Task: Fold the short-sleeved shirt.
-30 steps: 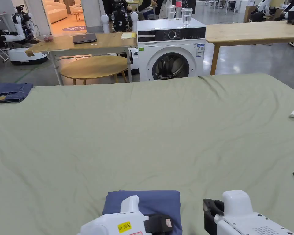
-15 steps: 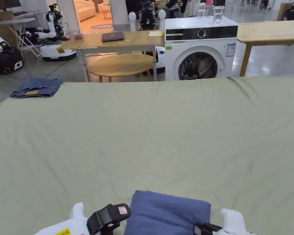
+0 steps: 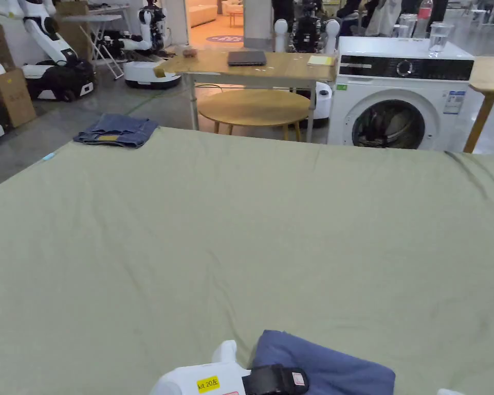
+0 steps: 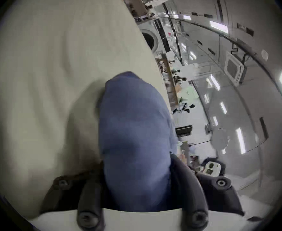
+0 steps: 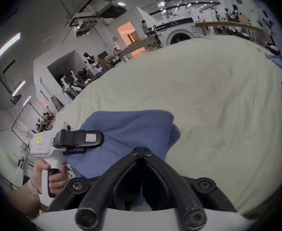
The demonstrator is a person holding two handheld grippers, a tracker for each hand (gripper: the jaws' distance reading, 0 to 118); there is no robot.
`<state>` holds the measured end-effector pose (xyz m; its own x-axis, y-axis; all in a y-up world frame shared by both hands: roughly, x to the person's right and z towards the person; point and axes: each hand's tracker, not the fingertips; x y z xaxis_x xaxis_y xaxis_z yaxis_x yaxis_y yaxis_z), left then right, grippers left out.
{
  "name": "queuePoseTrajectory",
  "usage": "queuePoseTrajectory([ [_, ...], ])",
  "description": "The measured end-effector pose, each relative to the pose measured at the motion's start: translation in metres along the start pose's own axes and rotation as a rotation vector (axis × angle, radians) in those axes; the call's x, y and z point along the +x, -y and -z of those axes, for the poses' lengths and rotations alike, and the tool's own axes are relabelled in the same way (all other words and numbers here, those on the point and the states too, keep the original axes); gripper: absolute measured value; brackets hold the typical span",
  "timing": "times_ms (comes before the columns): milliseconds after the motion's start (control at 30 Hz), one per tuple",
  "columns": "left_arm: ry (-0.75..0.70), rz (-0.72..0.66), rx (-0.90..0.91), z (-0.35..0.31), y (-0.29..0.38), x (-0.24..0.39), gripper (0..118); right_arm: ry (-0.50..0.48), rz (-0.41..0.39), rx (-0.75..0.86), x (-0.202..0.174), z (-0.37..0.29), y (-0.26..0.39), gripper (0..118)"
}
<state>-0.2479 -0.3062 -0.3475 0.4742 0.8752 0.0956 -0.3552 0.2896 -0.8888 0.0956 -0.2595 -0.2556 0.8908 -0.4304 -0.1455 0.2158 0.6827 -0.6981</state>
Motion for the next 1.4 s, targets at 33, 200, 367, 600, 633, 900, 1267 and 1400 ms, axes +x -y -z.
queuePoseTrajectory([
  [33, -0.017, 0.047, 0.005, -0.014, -0.011, 0.001, 27, 0.001, -0.007, 0.004, -0.004, 0.000, -0.003, 0],
  [200, -0.150, 0.110, 0.103, -0.101, -0.083, -0.024, 27, 0.003, -0.028, 0.011, -0.029, 0.010, -0.011, 0],
  [367, -0.308, 0.103, 0.197, -0.199, -0.159, -0.066, 27, -0.005, -0.044, -0.007, -0.056, 0.030, -0.011, 0],
  [600, -0.411, 0.042, 0.159, -0.269, -0.233, -0.123, 27, -0.005, -0.094, -0.046, -0.086, 0.054, -0.015, 0],
  [633, -0.452, 0.061, 0.163, -0.269, -0.235, -0.123, 27, -0.001, -0.102, -0.046, -0.089, 0.055, -0.016, 0],
  [900, -0.459, 0.086, 0.240, -0.295, -0.231, -0.131, 97, 0.011, -0.122, -0.055, -0.093, 0.068, -0.028, 0],
  [1267, -0.657, 0.032, 0.510, -0.358, -0.190, -0.098, 0, -0.013, -0.139, 0.004, -0.092, 0.038, -0.038, 0],
  [1400, -0.620, 0.149, 0.633, -0.316, -0.165, -0.029, 0, 0.062, -0.160, 0.094, -0.086, 0.015, -0.060, 0],
])
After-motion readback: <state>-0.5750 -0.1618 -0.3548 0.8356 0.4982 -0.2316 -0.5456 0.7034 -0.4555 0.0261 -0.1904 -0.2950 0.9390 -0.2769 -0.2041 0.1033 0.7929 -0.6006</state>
